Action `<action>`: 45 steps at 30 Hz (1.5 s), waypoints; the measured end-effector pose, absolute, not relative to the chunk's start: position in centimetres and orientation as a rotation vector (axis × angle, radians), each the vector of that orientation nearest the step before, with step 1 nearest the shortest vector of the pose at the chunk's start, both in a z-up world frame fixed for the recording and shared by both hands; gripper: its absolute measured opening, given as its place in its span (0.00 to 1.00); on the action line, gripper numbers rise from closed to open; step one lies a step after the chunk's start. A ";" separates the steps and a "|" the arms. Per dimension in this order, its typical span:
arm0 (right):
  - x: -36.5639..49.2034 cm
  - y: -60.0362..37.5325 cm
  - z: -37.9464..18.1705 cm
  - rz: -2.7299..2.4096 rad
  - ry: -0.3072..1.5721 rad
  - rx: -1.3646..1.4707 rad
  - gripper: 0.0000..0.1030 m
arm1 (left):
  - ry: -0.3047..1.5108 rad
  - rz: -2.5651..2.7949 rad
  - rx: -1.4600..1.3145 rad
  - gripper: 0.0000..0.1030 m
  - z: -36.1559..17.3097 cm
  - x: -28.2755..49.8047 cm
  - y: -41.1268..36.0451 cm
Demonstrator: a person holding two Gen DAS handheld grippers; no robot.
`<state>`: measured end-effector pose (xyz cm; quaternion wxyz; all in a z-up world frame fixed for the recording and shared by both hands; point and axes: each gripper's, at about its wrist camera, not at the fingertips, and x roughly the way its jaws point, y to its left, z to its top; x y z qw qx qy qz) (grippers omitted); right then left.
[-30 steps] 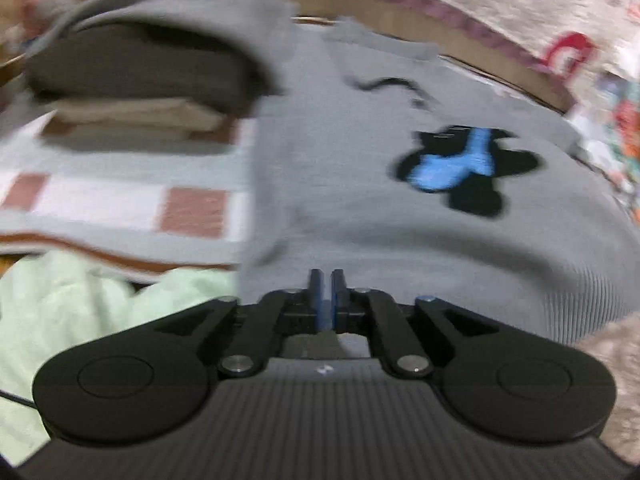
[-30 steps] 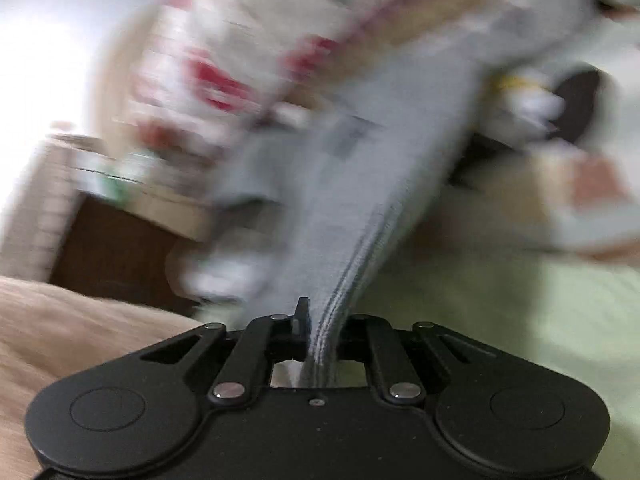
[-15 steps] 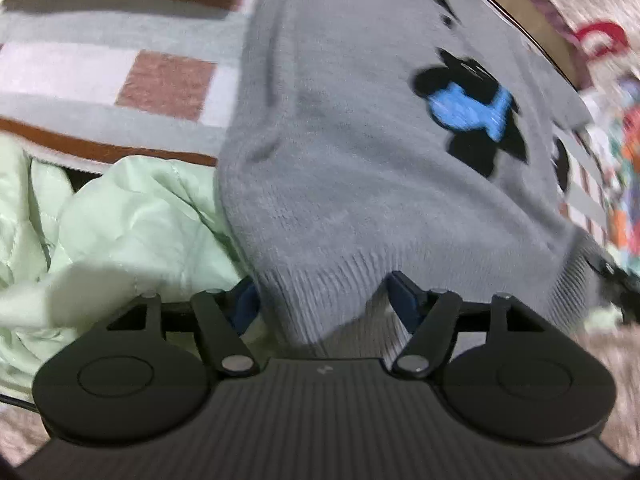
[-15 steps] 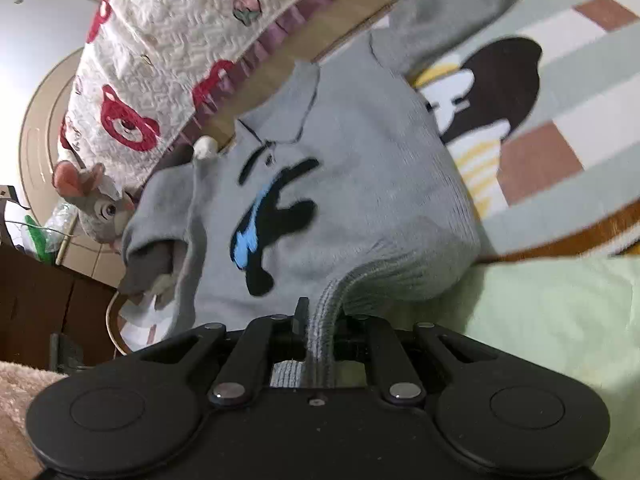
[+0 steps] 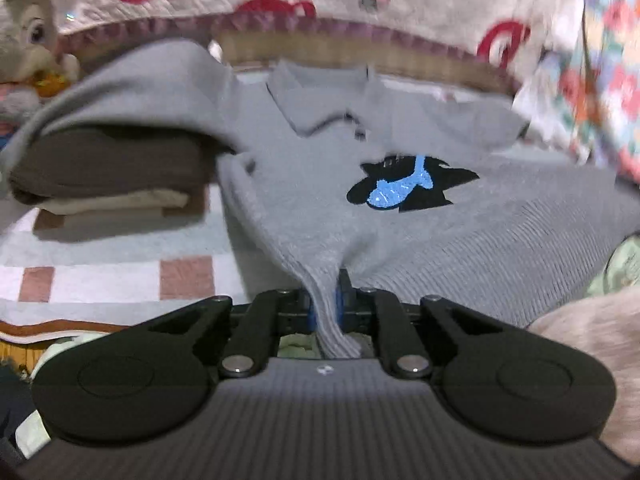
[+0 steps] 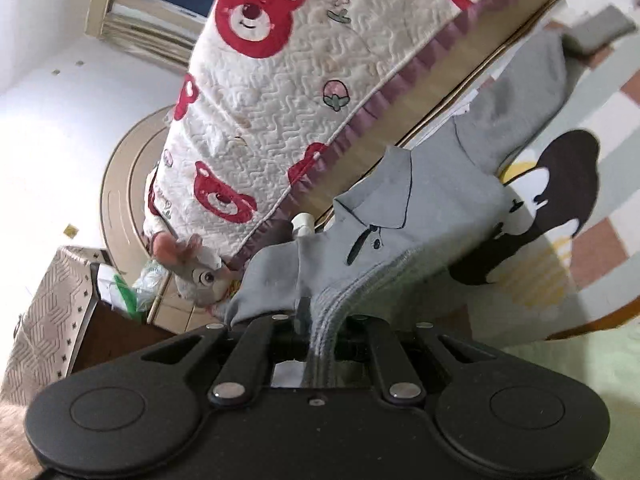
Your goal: Fold clothes
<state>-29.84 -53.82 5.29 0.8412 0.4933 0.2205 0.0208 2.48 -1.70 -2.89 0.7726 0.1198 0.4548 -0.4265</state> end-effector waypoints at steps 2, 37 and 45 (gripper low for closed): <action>-31.4 -53.7 5.0 0.016 0.509 1.041 0.10 | 1.048 -0.927 0.289 0.08 -4.1 2.3 -1.3; -7.3 -41.7 1.5 0.033 0.695 -0.020 0.45 | 0.652 -0.496 -0.214 0.40 -7.4 15.5 -0.1; -1.6 -37.1 -0.4 0.064 0.749 -0.112 0.62 | 0.617 -0.369 -0.232 0.57 -11.5 24.0 -2.1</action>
